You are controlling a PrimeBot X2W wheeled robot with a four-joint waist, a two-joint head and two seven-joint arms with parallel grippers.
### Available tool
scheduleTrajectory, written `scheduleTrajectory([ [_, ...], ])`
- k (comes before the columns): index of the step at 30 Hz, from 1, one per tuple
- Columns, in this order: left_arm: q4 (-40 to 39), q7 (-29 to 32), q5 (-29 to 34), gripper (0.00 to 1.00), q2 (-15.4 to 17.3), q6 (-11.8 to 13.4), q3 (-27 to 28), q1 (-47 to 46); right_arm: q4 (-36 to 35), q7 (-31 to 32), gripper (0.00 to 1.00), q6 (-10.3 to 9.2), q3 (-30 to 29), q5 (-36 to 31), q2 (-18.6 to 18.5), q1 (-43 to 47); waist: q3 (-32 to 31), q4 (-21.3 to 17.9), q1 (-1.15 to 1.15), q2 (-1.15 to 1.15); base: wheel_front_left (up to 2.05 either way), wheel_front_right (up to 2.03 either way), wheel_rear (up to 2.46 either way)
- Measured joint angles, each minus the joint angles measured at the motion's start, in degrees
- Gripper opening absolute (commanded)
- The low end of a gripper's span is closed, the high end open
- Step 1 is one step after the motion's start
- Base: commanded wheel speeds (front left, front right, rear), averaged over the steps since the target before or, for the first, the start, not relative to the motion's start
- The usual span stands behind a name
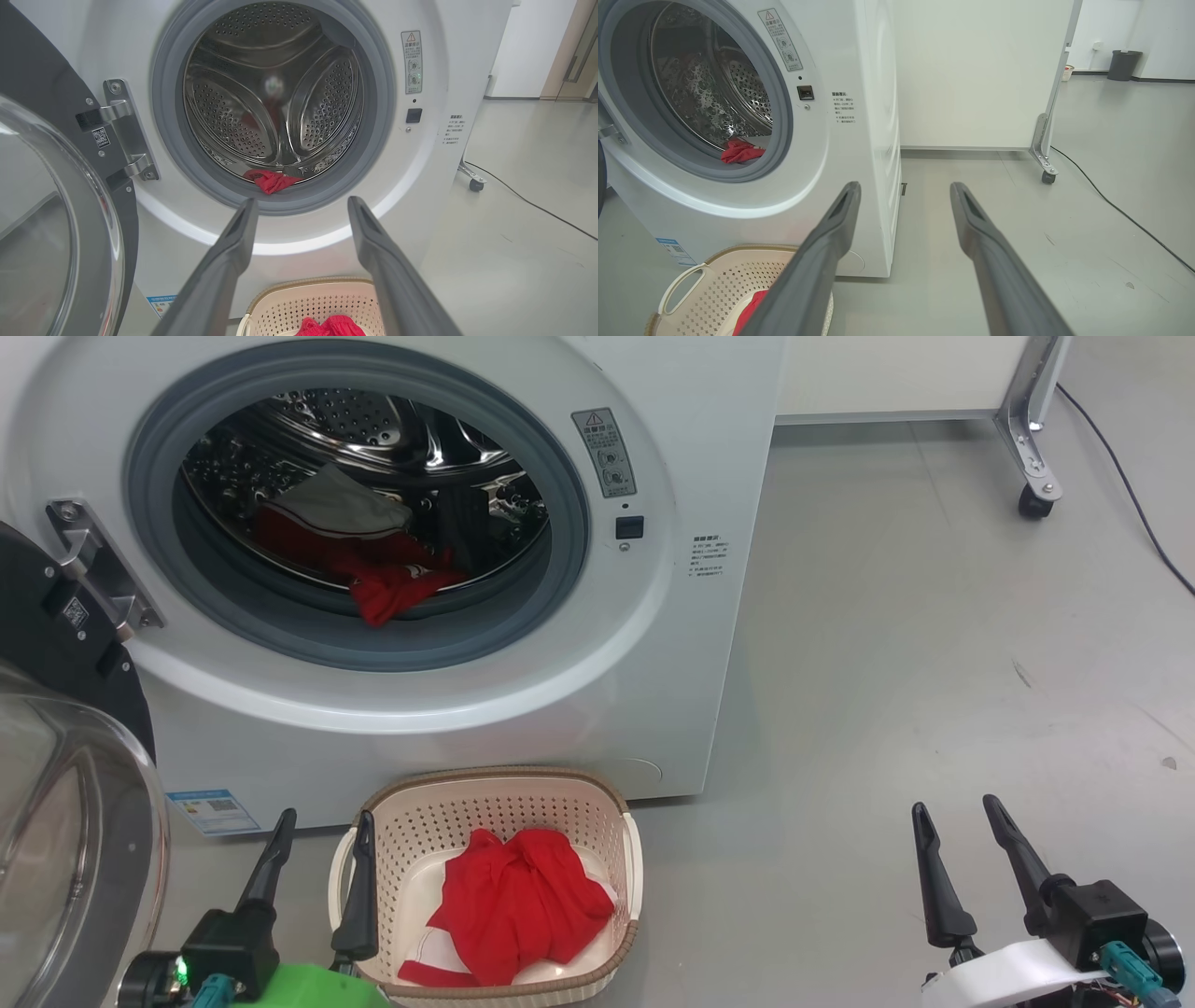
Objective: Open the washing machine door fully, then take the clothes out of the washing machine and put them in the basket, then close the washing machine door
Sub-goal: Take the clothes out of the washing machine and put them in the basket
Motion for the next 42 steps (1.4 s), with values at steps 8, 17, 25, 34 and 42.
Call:
scheduleTrajectory([
  [8, -0.6, 1.2, 0.0, 1.00, 0.0, 0.1, -0.5, 0.2, -1.3, 0.0, 1.00, -0.01, 0.2, 0.0, 0.0, 0.0, 0.7, -0.1, 0.00, 0.00, 0.00, 0.00, 0.00],
  [17, -0.2, 3.0, -0.7, 1.00, 0.0, 0.1, -0.8, -0.4, -3.0, 0.6, 1.00, 0.00, 0.8, 0.0, 0.0, -0.1, 3.3, -1.0, 0.00, 0.00, 0.00, 0.00, 0.00],
  [25, 3.7, 6.4, -1.8, 1.00, 0.0, -0.1, -1.0, -8.9, -5.1, 0.8, 1.00, 0.09, 1.5, 0.0, -0.1, -1.3, 8.7, -2.7, 0.00, 0.00, 0.00, 0.00, 0.00],
  [34, 8.5, 11.7, -3.7, 1.00, 0.0, -0.1, 0.2, -20.3, -6.9, 0.8, 1.00, 0.52, 2.6, 0.1, 0.0, -4.6, 14.8, -5.2, 0.00, 0.00, 0.00, 0.00, 0.00],
  [42, 12.9, 19.6, -3.7, 1.00, 2.6, -0.6, 0.6, -32.0, -7.2, 0.7, 1.00, 0.69, 3.5, 1.3, 0.2, -7.8, 20.9, -7.7, 0.00, 0.00, 0.00, 0.00, 0.00],
])
